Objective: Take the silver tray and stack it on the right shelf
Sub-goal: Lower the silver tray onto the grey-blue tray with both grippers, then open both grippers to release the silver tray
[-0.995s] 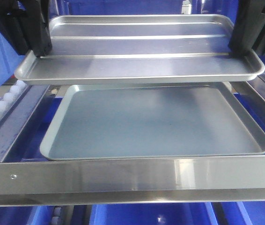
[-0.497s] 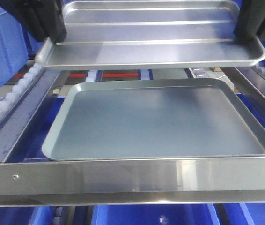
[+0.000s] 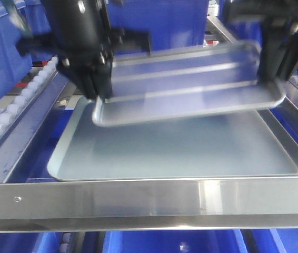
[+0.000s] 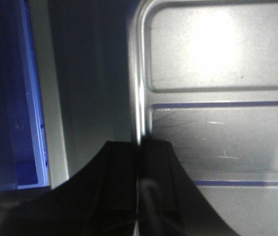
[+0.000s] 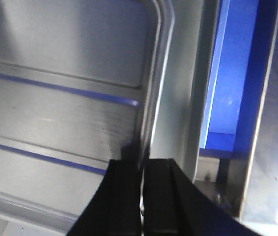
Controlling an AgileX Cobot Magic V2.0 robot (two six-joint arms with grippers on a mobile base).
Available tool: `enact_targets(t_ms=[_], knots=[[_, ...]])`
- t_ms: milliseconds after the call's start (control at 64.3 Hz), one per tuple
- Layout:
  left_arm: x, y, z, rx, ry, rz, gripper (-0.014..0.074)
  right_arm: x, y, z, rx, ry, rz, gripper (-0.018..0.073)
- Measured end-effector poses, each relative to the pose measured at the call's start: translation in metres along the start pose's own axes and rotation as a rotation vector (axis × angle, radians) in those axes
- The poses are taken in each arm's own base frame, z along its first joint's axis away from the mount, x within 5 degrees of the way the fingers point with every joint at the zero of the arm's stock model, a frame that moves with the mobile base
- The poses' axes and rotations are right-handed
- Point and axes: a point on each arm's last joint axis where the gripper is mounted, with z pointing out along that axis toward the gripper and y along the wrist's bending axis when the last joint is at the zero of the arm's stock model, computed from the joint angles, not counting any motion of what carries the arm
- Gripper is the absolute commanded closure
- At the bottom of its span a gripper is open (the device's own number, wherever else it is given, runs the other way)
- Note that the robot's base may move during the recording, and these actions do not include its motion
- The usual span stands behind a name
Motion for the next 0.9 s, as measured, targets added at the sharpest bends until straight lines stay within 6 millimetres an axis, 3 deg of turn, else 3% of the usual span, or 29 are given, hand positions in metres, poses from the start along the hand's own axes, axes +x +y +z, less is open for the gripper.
enact_targets(t_ms=[124,280,575,684,824,901], knots=[[0.000,0.006,0.027,-0.026,0.039,-0.015,0.0697,-0.005,0.003,0.028,0.003,0.017,-0.006,0.0503],[-0.002,0.013,0.039,-0.034,0.044,-0.032,0.0696,-0.009,0.007,0.051,-0.001,0.026,-0.009,0.0470],[-0.007,0.020,0.041,-0.036,0.023,-0.018,0.0678,-0.012,0.007,0.055,0.005,0.016,-0.024,0.0144],[-0.007,0.021,0.042,-0.039,0.026,-0.018,0.0512,-0.013,0.007,0.054,0.008,0.010,-0.028,0.0118],[-0.007,0.021,0.042,-0.036,0.028,-0.019,0.0189,-0.013,0.007,0.054,0.008,0.010,-0.029,0.0118],[-0.007,0.021,0.042,-0.034,0.029,-0.020,0.0086,-0.013,0.007,0.054,0.008,0.010,-0.029,0.0118]])
